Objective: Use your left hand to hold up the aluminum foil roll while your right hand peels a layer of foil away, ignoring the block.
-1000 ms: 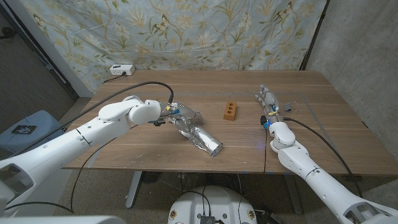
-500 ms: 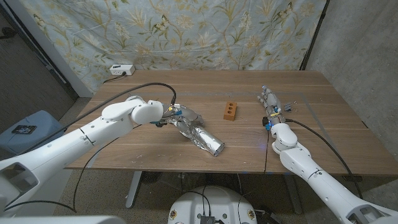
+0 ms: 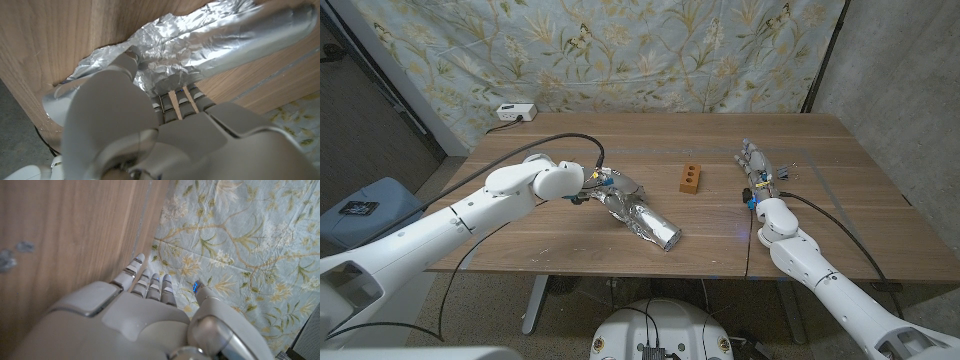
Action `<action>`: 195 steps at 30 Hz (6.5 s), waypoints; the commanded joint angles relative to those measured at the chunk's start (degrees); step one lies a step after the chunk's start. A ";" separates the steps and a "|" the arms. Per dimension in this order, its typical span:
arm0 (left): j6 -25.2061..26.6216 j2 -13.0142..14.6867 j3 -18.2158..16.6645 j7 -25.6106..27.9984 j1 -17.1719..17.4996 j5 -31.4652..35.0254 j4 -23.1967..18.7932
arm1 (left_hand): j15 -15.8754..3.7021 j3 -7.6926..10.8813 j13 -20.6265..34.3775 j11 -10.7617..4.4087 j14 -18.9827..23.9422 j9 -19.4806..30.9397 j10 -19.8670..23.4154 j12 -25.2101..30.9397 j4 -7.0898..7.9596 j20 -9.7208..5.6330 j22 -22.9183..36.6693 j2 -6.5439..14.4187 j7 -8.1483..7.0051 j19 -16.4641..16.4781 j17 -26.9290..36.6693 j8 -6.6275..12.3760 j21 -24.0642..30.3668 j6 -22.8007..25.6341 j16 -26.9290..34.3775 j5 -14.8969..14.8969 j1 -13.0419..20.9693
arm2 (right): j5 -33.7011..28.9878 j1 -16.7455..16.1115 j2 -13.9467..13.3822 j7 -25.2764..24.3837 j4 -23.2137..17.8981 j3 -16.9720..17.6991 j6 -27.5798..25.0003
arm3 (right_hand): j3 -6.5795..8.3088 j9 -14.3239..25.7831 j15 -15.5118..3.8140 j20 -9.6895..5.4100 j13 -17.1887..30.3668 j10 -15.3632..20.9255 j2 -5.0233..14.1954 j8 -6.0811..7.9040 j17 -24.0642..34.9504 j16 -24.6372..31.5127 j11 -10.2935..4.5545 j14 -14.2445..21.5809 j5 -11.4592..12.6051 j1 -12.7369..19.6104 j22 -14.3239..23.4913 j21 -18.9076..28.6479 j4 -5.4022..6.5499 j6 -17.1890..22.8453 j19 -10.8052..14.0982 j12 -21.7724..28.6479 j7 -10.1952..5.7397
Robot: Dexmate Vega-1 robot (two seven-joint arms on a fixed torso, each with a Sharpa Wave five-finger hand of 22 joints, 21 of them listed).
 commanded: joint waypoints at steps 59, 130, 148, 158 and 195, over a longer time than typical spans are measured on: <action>6.26 -1.84 -0.06 4.90 1.04 9.14 -1.79 | -6.08 -3.94 13.77 -4.78 16.47 8.99 16.33 16.40 0.24 -0.22 1.14 0.98 -4.51 9.05 9.15 17.80 3.39 15.08 10.83 3.22 9.06 | 0.69 2.78 -0.18 1.44 2.88 -0.11 -0.18 | -0.15 0.20 -0.64 -3.14 0.11 -0.25 1.22 0.16 0.24 0.34 0.01 -0.65 0.24 0.73 0.16 0.22 -0.08 0.07 -0.22 0.45 0.13; 18.03 -9.93 3.40 -5.23 -9.16 1.60 -1.16 | -5.97 -4.95 15.72 -4.37 20.20 7.87 19.32 17.22 1.14 0.58 1.27 2.56 -3.36 10.82 10.43 20.82 4.14 16.14 11.54 5.03 6.69 | 1.84 2.91 -6.40 3.65 -2.10 1.81 -6.19 | -0.11 0.21 -0.70 -3.17 0.11 -0.30 1.29 0.18 0.21 0.43 0.00 -0.65 0.26 0.87 0.16 0.24 -0.09 0.10 -0.21 0.49 0.11; 23.08 -10.53 4.55 -5.18 -11.97 -7.66 2.41 | -5.50 -5.01 16.46 -3.97 21.83 7.54 20.97 17.64 0.95 1.23 1.42 2.88 -2.58 11.82 10.72 21.75 4.65 17.29 12.13 5.87 6.41 | 1.92 3.05 -6.77 3.70 -2.60 2.06 -6.36 | -0.09 0.21 -0.66 -3.17 0.11 -0.29 1.30 0.19 0.19 0.44 0.00 -0.67 0.26 0.93 0.16 0.24 -0.11 0.13 -0.19 0.51 0.15; 24.61 -11.03 6.16 -5.98 -14.75 -10.93 4.12 | -5.44 -5.14 17.27 -3.53 22.50 7.51 21.61 17.97 0.86 1.35 1.57 3.08 -2.30 12.16 11.16 22.20 4.92 17.71 12.72 6.33 6.31 | 2.06 3.06 -7.12 3.77 -2.69 2.36 -6.47 | -0.07 0.21 -0.67 -3.17 0.11 -0.24 1.31 0.20 0.18 0.44 0.06 -0.69 0.26 0.97 0.16 0.24 -0.13 0.14 -0.19 0.53 0.12; 28.26 -15.81 11.01 -14.37 -27.32 -28.29 16.63 | -5.00 -5.59 19.12 -1.97 24.72 7.73 24.87 18.72 0.80 2.16 2.11 3.91 -0.91 13.46 12.98 23.90 6.05 19.95 15.22 8.15 5.60 | 2.92 4.82 -7.78 5.89 -0.99 2.57 -6.76 | -0.02 0.21 -0.75 -3.16 0.11 -0.31 1.34 0.21 0.16 0.47 0.02 -0.67 0.26 1.07 0.16 0.24 -0.16 0.18 -0.20 0.51 0.08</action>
